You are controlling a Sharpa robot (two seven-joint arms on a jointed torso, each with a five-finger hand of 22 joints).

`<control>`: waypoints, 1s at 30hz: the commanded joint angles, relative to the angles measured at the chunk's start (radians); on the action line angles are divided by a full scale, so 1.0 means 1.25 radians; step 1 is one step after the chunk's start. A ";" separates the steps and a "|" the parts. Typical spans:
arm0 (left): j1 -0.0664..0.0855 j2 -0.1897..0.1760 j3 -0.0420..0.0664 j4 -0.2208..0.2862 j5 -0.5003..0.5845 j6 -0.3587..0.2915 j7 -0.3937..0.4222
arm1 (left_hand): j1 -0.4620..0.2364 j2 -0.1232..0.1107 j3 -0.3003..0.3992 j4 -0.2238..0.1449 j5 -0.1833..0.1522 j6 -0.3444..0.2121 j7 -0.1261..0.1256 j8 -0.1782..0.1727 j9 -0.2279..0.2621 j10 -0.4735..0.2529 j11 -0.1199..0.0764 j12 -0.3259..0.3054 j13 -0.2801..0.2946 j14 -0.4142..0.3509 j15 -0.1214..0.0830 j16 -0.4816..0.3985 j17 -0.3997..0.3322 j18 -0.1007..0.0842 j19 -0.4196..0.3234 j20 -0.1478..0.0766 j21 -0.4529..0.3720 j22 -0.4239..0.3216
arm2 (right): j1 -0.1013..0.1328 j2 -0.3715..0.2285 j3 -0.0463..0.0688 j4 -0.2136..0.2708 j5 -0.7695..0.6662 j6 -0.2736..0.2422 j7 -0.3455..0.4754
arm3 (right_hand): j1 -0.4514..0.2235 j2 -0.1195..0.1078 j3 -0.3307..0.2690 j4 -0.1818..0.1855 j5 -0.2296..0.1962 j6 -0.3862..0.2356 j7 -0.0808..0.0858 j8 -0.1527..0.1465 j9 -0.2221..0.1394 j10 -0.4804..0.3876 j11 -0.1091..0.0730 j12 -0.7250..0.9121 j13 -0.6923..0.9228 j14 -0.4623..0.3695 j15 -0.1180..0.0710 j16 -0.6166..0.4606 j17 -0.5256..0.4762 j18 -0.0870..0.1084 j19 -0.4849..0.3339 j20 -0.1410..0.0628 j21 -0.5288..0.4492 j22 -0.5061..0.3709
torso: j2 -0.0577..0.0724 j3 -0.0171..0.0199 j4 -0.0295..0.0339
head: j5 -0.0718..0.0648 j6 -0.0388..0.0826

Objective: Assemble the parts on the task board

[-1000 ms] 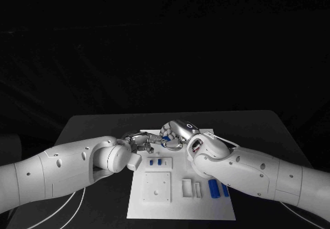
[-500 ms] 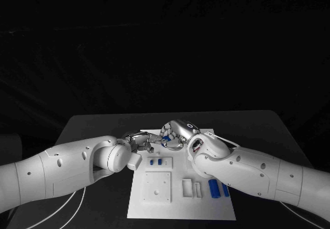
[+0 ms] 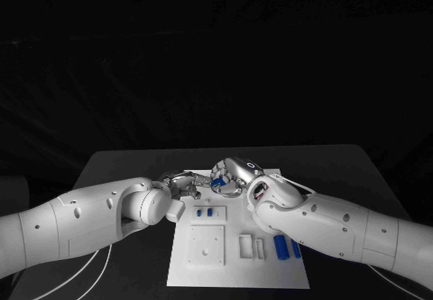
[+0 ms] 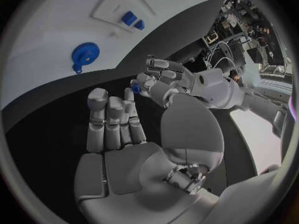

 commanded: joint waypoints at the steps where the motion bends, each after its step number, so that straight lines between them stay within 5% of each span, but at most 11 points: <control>1: 0.001 0.000 0.001 -0.001 -0.007 0.004 0.011 | 0.001 0.007 0.000 -0.004 0.005 0.007 -0.001 0.006 0.001 0.008 0.000 0.005 -0.001 -0.001 -0.006 -0.004 0.001 0.034 0.002 -0.018 -0.005 0.001 | 0.000 -0.002 0.000 0.001 0.002 -0.019 0.008 | 0.004 -0.010 -0.007 -0.002 0.002 -0.024 0.015 -0.007 -0.003 -0.008 0.004 -0.004 0.000 -0.006 0.005 -0.002 -0.001 0.047 -0.007 0.001 -0.004 0.008 | 0.000 0.0000 0.0000 | 0.000 0.000; 8: 0.001 -0.002 0.001 -0.005 -0.044 0.005 0.016 | 0.001 0.007 0.000 -0.006 0.005 0.007 -0.002 0.006 0.001 0.009 0.000 0.005 -0.001 -0.001 -0.007 -0.003 0.001 0.034 0.002 -0.019 -0.005 0.001 | 0.000 -0.009 0.000 0.003 0.002 -0.027 0.009 | 0.008 -0.014 -0.009 -0.004 0.003 -0.032 0.019 -0.010 -0.006 -0.012 0.007 -0.004 0.000 -0.009 0.008 -0.004 -0.001 0.047 -0.010 0.002 -0.007 0.008 | 0.000 0.0002 0.0001 | 0.002 0.001; 15: 0.001 -0.005 0.001 -0.019 -0.210 0.008 0.038 | 0.004 0.010 0.002 -0.012 0.006 0.007 -0.001 0.006 0.000 0.009 -0.001 0.004 -0.002 0.000 -0.007 -0.004 0.002 0.034 0.003 -0.020 -0.005 0.001 | 0.000 -0.038 0.005 0.010 0.008 -0.038 0.013 | 0.010 -0.013 -0.009 -0.004 0.004 -0.032 0.019 -0.010 -0.006 -0.013 0.008 -0.004 0.000 -0.009 0.008 -0.004 -0.001 0.047 -0.010 0.002 -0.008 0.008 | 0.000 -0.0003 -0.0002 | 0.004 0.001; 20: 0.001 -0.003 0.002 -0.040 -0.408 0.005 0.060 | 0.005 0.011 0.003 -0.017 0.006 0.008 -0.001 0.007 -0.001 0.010 -0.001 0.003 -0.002 0.001 -0.007 -0.004 0.003 0.033 0.004 -0.021 -0.005 0.001 | 0.005 -0.071 0.025 0.020 0.025 -0.043 0.016 | 0.012 -0.014 -0.007 -0.004 0.006 -0.031 0.019 -0.010 -0.006 -0.013 0.008 -0.004 0.000 -0.009 0.008 -0.004 -0.001 0.047 -0.010 0.002 -0.008 0.008 | 0.000 -0.0007 -0.0018 | 0.006 0.002; 30: 0.019 0.014 0.002 -0.073 -0.838 0.014 0.089 | 0.008 0.009 0.005 -0.029 0.006 0.010 -0.001 0.009 -0.004 0.012 -0.001 0.002 -0.003 0.003 -0.008 -0.004 0.004 0.032 0.009 -0.024 -0.002 0.003 | 0.040 -0.155 0.033 0.061 0.056 -0.050 0.017 | 0.015 -0.017 -0.005 -0.003 0.005 -0.029 0.019 -0.008 -0.007 -0.013 0.008 -0.004 0.000 -0.010 0.008 -0.004 -0.001 0.047 -0.011 0.003 -0.009 0.008 | 0.000 0.0003 -0.0022 | 0.009 0.002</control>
